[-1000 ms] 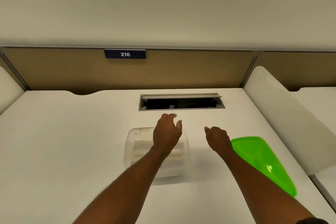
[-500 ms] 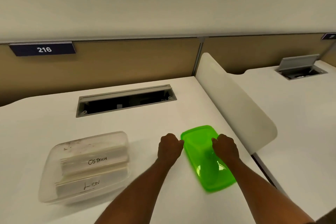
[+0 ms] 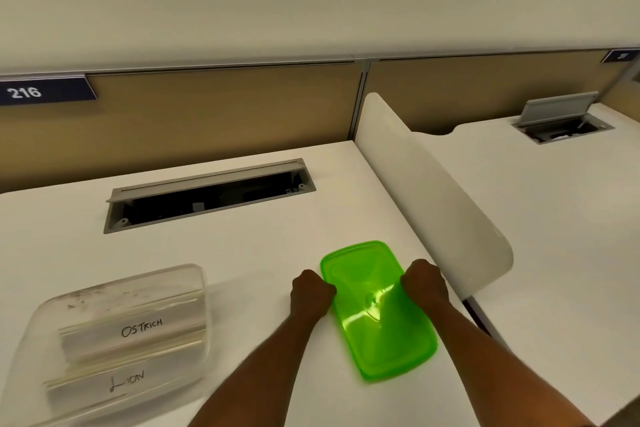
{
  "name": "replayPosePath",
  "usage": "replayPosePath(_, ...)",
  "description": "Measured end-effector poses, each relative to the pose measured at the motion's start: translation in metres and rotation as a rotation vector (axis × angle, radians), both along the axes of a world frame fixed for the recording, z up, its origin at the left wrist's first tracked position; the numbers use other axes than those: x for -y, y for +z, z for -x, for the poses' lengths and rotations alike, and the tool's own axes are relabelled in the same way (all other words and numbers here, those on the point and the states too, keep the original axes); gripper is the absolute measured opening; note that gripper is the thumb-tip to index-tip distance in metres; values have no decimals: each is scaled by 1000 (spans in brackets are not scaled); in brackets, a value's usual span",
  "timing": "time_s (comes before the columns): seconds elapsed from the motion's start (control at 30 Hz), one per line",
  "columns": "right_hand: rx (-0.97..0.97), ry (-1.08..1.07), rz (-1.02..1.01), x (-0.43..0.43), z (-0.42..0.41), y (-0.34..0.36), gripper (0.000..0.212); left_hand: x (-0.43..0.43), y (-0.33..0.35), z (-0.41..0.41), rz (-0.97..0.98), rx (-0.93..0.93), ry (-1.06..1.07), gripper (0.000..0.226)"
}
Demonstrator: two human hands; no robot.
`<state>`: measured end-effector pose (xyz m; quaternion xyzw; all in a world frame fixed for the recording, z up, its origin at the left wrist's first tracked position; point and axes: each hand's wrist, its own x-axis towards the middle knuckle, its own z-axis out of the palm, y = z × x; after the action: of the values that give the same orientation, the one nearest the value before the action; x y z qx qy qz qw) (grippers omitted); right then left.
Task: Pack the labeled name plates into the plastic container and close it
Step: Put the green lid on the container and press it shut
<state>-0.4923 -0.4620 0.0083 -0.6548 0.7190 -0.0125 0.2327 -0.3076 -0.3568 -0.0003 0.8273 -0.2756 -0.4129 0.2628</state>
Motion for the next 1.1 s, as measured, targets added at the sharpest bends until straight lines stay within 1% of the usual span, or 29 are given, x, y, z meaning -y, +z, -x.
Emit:
replayPosePath(0.1,29,11,3,9,-6,9,6,1,6,-9,83,-59,84,27)
replayPosePath(0.2,102,35,11,19,-19,20,12,9,19,-19,252,-133,185,17)
replayPosePath(0.33,323,2,48,26,-46,43,8,15,51,-35,462,-71,234,22)
replayPosePath(0.43,443,-23,62,24,-71,63,12,14,79,-54,578,-10,276,24)
replayPosePath(0.47,492,-48,65,23,-79,68,13,13,88,-61,613,27,278,25)
replayPosePath(0.53,640,-105,72,19,-98,78,23,9,108,-76,698,125,268,25)
replayPosePath(0.6,859,-177,31,13,-120,90,35,3,130,-89,789,230,231,24)
replayPosePath(0.67,1121,-258,-107,8,-140,109,47,-1,149,-98,870,367,162,13)
replayPosePath(0.7,1249,-274,-207,7,-148,120,57,-4,157,-102,904,459,121,12)
replayPosePath(0.77,1455,-251,-418,4,-162,144,78,-11,171,-107,954,651,6,21)
replayPosePath(0.8,1532,-224,-507,3,-166,155,85,-15,175,-109,978,747,-66,24)
replayPosePath(0.83,1591,-189,-576,2,-170,165,88,-19,177,-110,1001,846,-143,26)
replayPosePath(0.87,1638,-142,-630,0,-173,173,86,-24,178,-112,1022,949,-213,27)
replayPosePath(0.9,1676,-74,-673,-3,-176,180,76,-28,177,-115,1047,1049,-273,26)
replayPosePath(0.97,1695,44,-707,-9,-180,190,46,-37,175,-121,1078,1172,-367,25)
replayPosePath(1.0,1672,72,-703,-14,-183,192,38,-43,173,-124,1079,1182,-409,26)
replayPosePath(1.07,1600,106,-693,-24,-189,190,38,-56,170,-128,1062,1111,-449,36)
replayPosePath(1.1,1568,118,-692,-30,-192,188,40,-62,169,-132,1046,1065,-416,43)
